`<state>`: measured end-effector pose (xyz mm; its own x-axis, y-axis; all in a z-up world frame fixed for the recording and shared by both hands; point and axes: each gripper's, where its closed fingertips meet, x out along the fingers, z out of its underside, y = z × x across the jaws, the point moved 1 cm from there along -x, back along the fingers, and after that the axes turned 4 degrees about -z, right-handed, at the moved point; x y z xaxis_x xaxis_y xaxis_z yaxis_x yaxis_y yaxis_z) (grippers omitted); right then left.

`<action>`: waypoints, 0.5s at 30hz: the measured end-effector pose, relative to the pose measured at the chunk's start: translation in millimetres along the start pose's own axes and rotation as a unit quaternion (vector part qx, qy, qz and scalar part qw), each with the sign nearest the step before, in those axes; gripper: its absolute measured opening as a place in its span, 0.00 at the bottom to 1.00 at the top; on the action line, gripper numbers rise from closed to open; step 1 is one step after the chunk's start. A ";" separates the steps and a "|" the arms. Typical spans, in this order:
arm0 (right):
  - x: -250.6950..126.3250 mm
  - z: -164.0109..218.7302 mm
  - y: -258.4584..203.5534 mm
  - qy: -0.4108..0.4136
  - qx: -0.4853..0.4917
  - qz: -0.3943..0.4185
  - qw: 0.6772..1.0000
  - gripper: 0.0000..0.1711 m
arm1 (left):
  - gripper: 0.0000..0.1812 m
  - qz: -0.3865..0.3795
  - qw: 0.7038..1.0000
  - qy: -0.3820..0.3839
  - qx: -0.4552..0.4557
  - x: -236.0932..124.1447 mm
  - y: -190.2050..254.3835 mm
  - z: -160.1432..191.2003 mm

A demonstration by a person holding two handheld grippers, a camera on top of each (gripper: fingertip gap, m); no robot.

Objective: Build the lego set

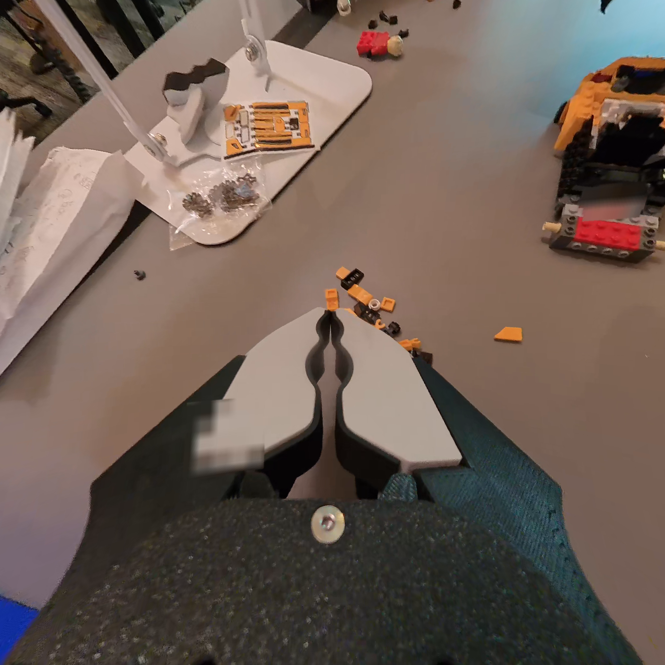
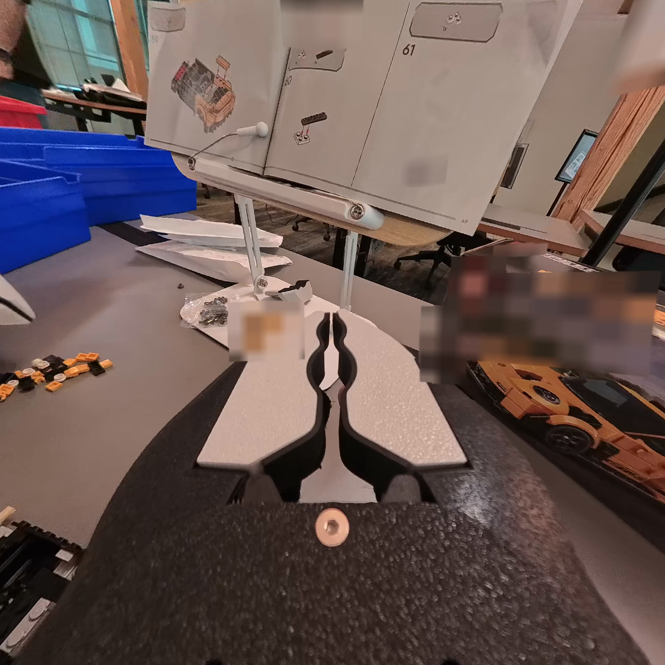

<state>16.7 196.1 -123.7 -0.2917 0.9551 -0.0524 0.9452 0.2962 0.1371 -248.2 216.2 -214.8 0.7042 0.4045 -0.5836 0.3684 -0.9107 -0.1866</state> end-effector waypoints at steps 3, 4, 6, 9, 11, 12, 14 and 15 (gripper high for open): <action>-1.8 -2.2 4.4 0.007 0.003 0.012 1.000 0.01 | 0.00 -0.020 1.000 0.018 -0.009 -2.0 -7.6 -4.0; -2.3 -2.9 5.7 0.009 0.004 0.016 1.000 0.01 | 0.00 -0.023 1.000 0.019 -0.010 -3.0 -9.6 -3.9; -2.9 -3.8 6.8 0.012 0.005 0.019 1.000 0.01 | 0.00 -0.025 1.000 0.015 -0.012 -4.5 -12.3 -2.0; -3.1 -4.0 6.5 0.013 0.003 0.019 1.000 0.00 | 0.00 -0.008 1.000 0.003 -0.009 -4.7 -9.2 2.6; -2.8 -3.5 5.7 0.012 0.002 0.018 1.000 0.00 | 0.00 0.004 1.000 -0.008 0.000 -2.9 -4.6 6.8; -2.6 -3.0 5.3 0.011 0.001 0.017 1.000 0.00 | 0.00 0.010 1.000 -0.018 0.006 -1.7 -2.0 9.8; -2.2 -2.4 4.9 0.010 0.000 0.015 1.000 0.00 | 0.00 0.022 0.999 -0.035 0.017 0.3 3.1 15.6; -2.1 -2.1 4.6 0.010 0.000 0.015 1.000 0.00 | 0.00 0.031 0.998 -0.043 0.021 1.0 6.1 18.3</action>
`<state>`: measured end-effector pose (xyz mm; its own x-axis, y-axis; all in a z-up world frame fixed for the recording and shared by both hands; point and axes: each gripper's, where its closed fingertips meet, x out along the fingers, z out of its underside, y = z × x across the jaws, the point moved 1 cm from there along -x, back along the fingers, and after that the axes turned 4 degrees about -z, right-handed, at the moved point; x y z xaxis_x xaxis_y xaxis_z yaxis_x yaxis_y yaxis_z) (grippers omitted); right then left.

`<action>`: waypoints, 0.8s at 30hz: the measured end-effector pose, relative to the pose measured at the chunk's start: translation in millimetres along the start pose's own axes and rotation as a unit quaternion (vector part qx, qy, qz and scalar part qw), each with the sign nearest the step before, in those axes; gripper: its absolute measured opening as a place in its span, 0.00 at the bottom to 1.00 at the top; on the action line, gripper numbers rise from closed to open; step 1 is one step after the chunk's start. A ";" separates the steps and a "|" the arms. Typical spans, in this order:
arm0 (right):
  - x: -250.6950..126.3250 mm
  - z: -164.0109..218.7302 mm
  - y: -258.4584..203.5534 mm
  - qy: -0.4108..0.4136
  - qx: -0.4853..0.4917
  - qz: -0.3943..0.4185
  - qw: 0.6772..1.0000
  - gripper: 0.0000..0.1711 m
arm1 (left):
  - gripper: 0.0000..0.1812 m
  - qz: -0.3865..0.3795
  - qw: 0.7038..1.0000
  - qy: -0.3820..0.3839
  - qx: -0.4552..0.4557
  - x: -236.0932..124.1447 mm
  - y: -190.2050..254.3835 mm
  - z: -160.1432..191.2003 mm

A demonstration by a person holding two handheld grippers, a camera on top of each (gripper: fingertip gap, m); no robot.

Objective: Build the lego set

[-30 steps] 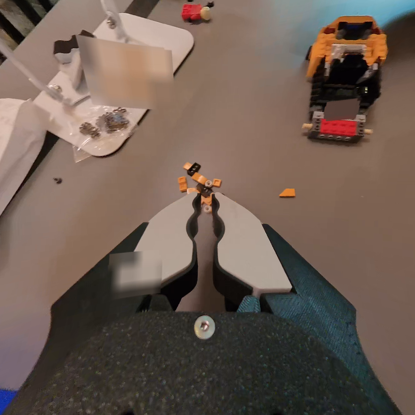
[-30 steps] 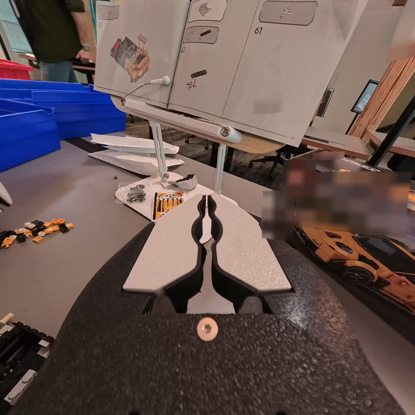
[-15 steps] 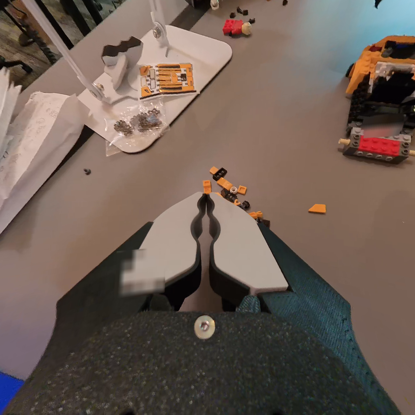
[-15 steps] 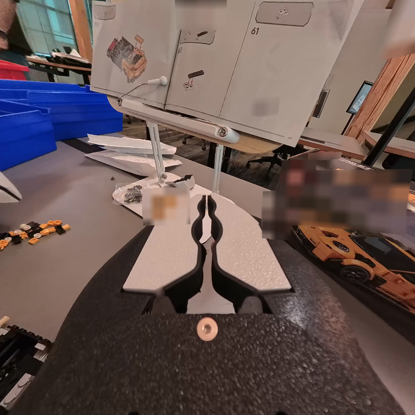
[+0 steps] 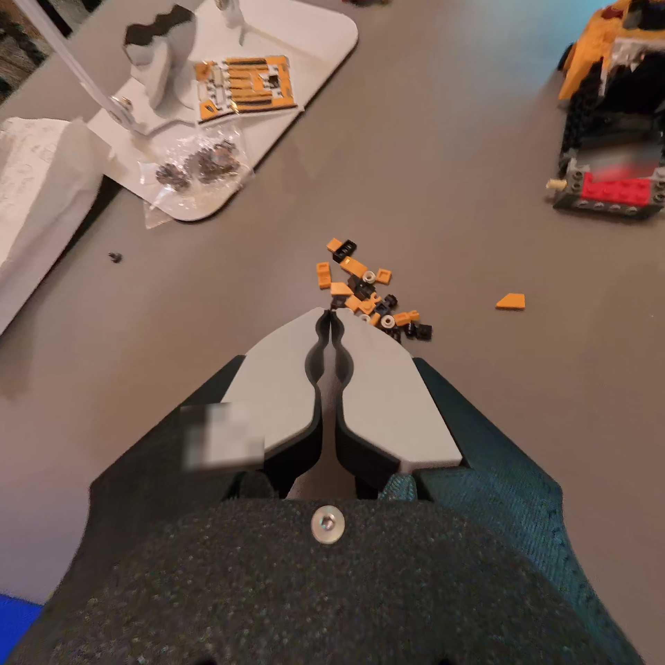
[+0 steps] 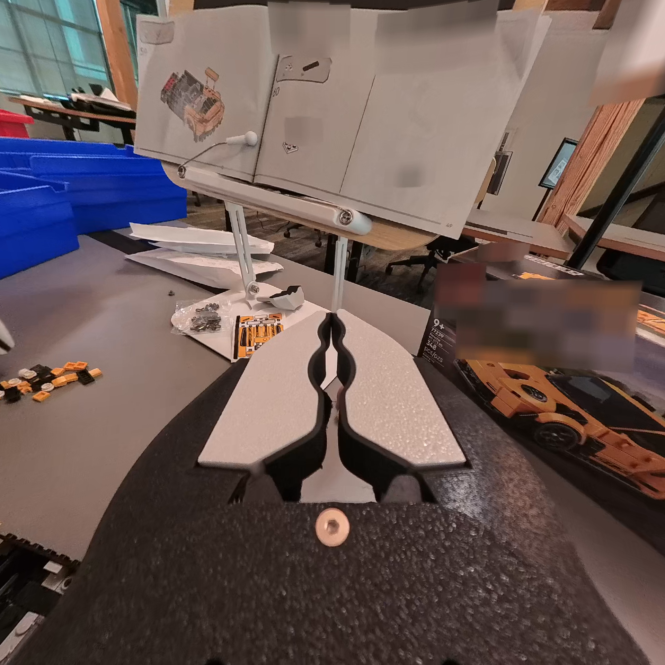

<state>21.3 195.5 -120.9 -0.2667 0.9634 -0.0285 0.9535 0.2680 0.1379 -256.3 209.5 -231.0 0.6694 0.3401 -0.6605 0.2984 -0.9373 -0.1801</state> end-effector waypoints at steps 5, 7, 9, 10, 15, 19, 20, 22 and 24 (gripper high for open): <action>0.8 2.6 0.3 -0.004 0.000 -0.001 1.000 0.00 | 0.02 0.040 0.999 -0.025 0.014 -0.6 13.0 7.4; 1.3 3.8 0.2 -0.005 0.001 -0.001 1.000 0.00 | 0.03 0.052 0.998 -0.036 0.023 -2.1 17.3 10.5; 1.6 4.6 -0.1 -0.007 0.001 -0.002 1.000 0.00 | 0.04 0.059 0.997 -0.048 0.030 -3.9 20.8 12.8; 1.8 5.0 -0.3 -0.007 0.001 -0.002 1.000 0.00 | 0.04 0.062 0.996 -0.058 0.034 -4.9 22.3 14.5; 3.0 7.6 -1.8 -0.011 0.001 -0.005 1.000 0.00 | 0.06 0.069 0.991 -0.104 0.057 -10.1 30.1 22.4; 3.9 9.3 -3.1 -0.014 0.000 -0.007 1.000 0.00 | 0.07 0.073 0.988 -0.120 0.062 -9.7 32.2 27.1; 4.1 9.6 -3.2 -0.014 0.000 -0.007 1.000 0.00 | 0.07 0.073 0.988 -0.122 0.062 -9.3 32.2 28.0; 4.3 10.1 -3.1 -0.015 0.000 -0.007 1.000 0.00 | 0.07 0.071 0.988 -0.120 0.062 -7.4 31.8 27.5; 4.4 10.4 -2.9 -0.016 0.001 -0.007 1.000 0.00 | 0.06 0.070 0.989 -0.116 0.059 -4.4 32.5 26.3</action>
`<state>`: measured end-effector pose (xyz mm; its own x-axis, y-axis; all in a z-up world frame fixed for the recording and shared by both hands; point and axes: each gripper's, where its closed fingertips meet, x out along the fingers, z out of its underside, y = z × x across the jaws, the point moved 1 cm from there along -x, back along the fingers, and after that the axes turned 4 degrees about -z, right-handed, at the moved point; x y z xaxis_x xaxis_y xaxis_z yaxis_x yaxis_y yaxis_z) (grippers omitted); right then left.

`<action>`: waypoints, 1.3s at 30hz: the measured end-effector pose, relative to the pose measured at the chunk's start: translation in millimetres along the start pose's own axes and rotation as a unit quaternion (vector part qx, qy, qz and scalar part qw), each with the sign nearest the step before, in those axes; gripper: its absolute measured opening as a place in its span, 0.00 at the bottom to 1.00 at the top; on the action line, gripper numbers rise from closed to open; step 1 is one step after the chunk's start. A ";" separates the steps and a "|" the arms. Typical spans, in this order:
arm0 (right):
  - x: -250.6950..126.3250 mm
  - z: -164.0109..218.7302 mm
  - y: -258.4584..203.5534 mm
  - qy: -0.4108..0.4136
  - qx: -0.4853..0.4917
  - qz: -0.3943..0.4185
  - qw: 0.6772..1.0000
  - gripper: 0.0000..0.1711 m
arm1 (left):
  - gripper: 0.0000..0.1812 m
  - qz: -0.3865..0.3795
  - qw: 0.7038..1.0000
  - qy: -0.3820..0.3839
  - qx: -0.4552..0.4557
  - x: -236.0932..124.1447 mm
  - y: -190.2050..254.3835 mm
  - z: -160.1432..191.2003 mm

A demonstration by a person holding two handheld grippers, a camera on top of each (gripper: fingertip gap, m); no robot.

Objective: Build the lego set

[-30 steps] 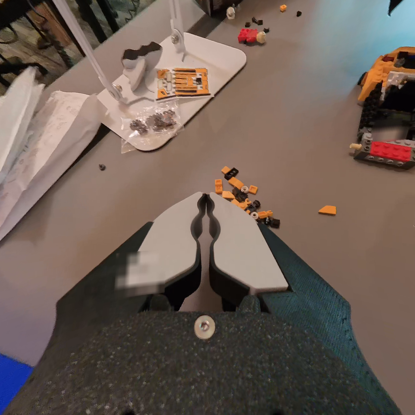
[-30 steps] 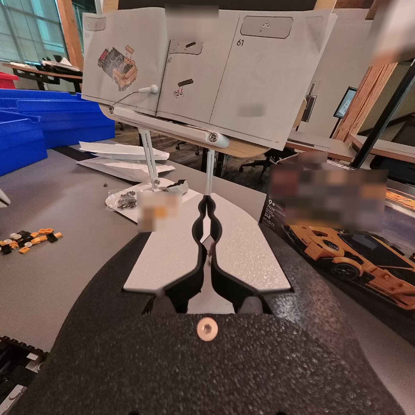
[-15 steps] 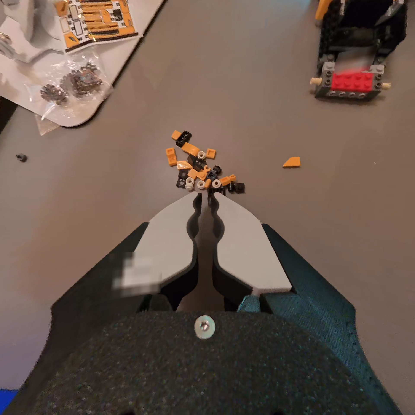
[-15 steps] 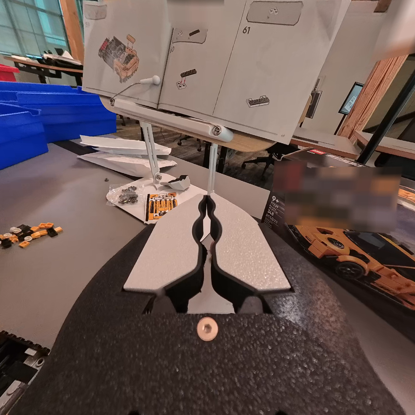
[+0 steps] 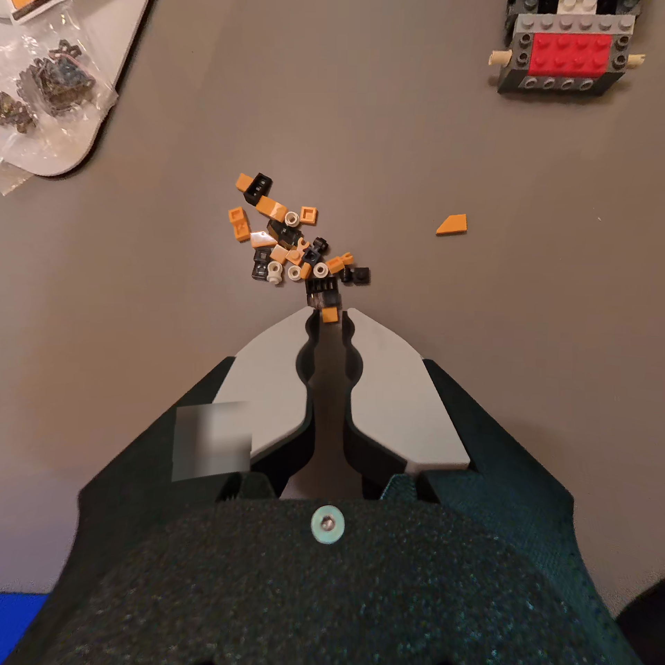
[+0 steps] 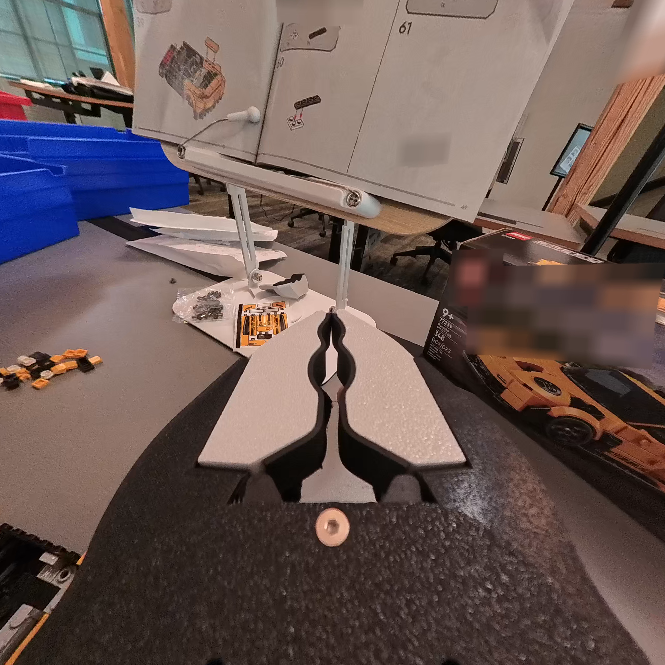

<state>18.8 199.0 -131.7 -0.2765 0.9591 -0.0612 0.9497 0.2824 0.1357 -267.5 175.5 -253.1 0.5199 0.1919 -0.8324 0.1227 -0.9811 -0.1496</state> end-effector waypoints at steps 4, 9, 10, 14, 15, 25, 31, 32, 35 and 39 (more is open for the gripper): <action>0.1 0.2 0.2 0.000 0.000 0.000 1.000 0.00 | 0.04 -0.020 1.000 -0.007 -0.001 2.2 -5.5 0.9; 0.5 0.9 0.2 -0.001 0.000 0.000 1.000 0.00 | 0.04 -0.075 0.997 -0.003 -0.013 -2.9 -23.1 -2.4; 0.4 0.9 0.1 -0.002 0.000 -0.001 1.000 0.00 | 0.05 -0.078 0.997 0.006 -0.015 -3.3 -23.9 -5.5; 0.5 0.9 0.2 -0.001 0.001 -0.001 1.000 0.00 | 0.06 -0.074 0.997 0.030 -0.021 -0.5 -22.8 -13.7; 0.5 0.8 0.4 -0.001 0.001 -0.001 1.000 0.00 | 0.05 -0.074 0.996 0.035 -0.022 0.7 -22.8 -15.4; 1.2 0.7 -0.6 -0.001 0.004 -0.004 1.000 0.00 | 0.05 -0.056 0.992 0.083 -0.079 23.5 -28.9 -38.6; 0.8 0.8 0.3 -0.001 0.004 -0.002 1.000 0.00 | 0.00 -0.079 0.993 0.057 -0.065 14.8 -36.1 -28.2; 0.7 0.8 0.6 -0.001 0.004 -0.002 1.000 0.00 | 0.00 -0.086 0.993 0.055 -0.063 10.5 -38.3 -26.5; 0.7 1.1 0.8 -0.001 0.005 -0.002 1.000 0.00 | 0.00 -0.105 0.991 0.054 -0.065 -1.8 -45.5 -22.8; 1.0 2.0 0.5 -0.003 0.004 -0.002 1.000 0.00 | 0.00 -0.128 0.989 0.033 -0.061 -5.9 -52.6 -14.3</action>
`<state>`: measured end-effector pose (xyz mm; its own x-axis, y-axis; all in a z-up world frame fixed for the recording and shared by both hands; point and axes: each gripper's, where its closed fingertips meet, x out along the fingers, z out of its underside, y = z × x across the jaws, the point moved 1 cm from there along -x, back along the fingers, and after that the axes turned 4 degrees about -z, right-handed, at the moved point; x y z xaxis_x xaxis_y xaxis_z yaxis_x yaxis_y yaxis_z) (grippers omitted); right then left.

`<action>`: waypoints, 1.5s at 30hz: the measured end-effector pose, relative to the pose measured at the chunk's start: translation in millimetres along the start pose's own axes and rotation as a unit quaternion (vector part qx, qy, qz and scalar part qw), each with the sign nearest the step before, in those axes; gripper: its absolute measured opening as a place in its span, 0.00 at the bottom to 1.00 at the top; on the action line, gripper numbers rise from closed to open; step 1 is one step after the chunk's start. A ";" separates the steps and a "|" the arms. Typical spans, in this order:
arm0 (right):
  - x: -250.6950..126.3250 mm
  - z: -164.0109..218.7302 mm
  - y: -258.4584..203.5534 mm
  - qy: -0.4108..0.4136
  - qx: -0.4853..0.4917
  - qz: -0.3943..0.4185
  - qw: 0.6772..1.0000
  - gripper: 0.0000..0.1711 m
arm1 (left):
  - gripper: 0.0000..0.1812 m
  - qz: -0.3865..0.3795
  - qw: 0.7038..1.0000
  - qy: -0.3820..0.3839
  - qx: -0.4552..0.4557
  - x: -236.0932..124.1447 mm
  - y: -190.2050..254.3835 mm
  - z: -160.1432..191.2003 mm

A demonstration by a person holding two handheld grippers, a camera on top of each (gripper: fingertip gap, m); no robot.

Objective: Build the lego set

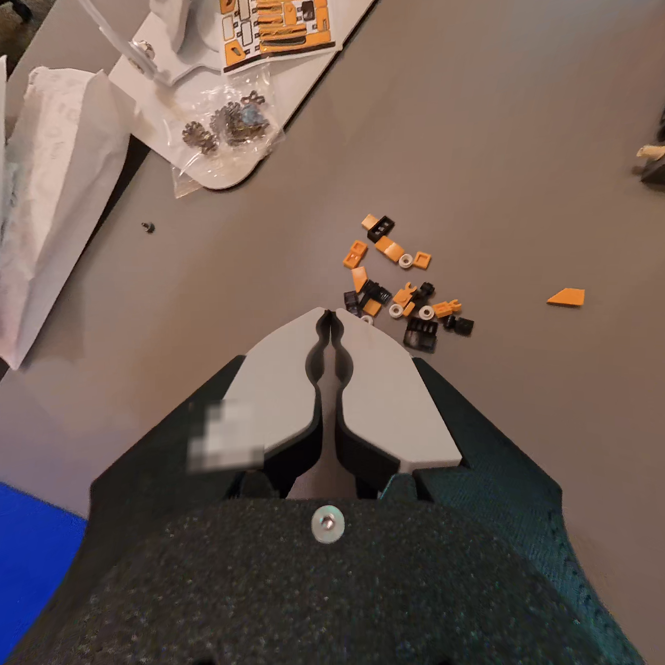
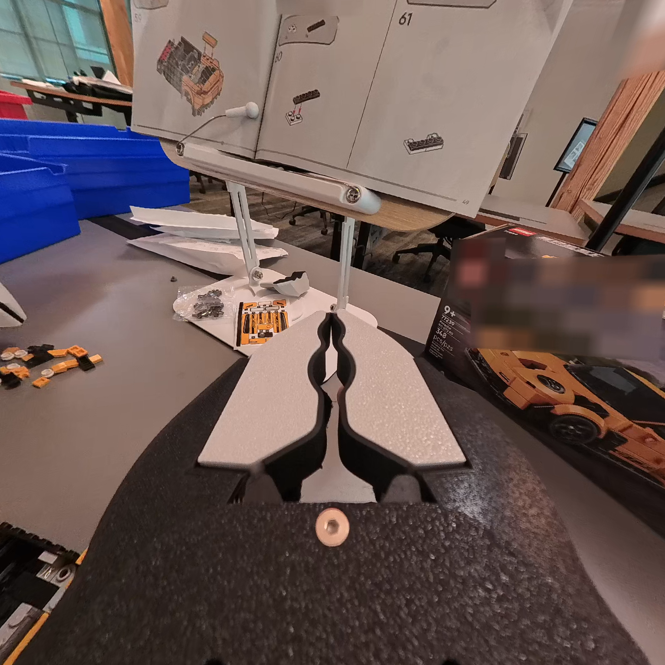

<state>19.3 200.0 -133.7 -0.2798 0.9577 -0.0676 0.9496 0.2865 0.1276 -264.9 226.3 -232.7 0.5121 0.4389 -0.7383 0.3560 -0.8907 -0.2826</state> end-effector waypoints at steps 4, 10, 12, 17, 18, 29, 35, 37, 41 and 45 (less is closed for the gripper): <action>-0.1 0.4 0.7 -0.001 0.001 0.001 1.000 0.00 | 0.00 0.006 1.000 0.003 0.001 3.9 3.6 0.3; 0.3 1.1 0.4 -0.002 0.002 0.000 1.000 0.00 | 0.02 0.031 0.999 0.027 -0.024 15.0 11.7 -8.2; 0.2 0.8 0.6 -0.001 0.002 0.000 1.000 0.00 | 0.03 0.048 0.998 0.028 -0.034 16.6 15.5 -8.4; 0.3 1.3 0.5 -0.002 0.003 0.000 1.000 0.00 | 0.04 0.069 0.997 0.027 -0.022 17.1 23.2 -7.6; 0.4 1.2 0.3 -0.002 0.002 0.000 1.000 0.00 | 0.03 0.067 0.997 0.026 -0.020 17.9 23.0 -6.9; 0.6 1.7 0.2 -0.002 0.002 -0.001 1.000 0.00 | 0.00 0.025 0.994 0.073 -0.071 -4.0 -5.4 -18.6; 0.6 2.0 0.5 -0.003 0.002 -0.001 1.000 0.00 | 0.00 0.032 0.995 0.066 -0.064 -1.2 0.2 -17.0; 0.6 1.9 0.7 -0.003 0.002 -0.001 1.000 0.00 | 0.00 0.041 0.995 0.062 -0.059 -0.2 4.3 -16.2; 0.4 1.6 1.0 -0.002 0.003 0.000 1.000 0.00 | 0.01 0.059 0.997 0.046 -0.035 1.2 13.9 -11.5; 0.5 1.5 0.5 -0.002 0.003 0.000 1.000 0.00 | 0.02 0.100 0.994 0.031 -0.009 -0.9 30.0 -6.7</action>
<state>19.9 200.6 -135.2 -0.2799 0.9573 -0.0718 0.9501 0.2870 0.1219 -249.4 200.0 -236.4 0.6212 0.2603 -0.7392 0.2553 -0.9590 -0.1231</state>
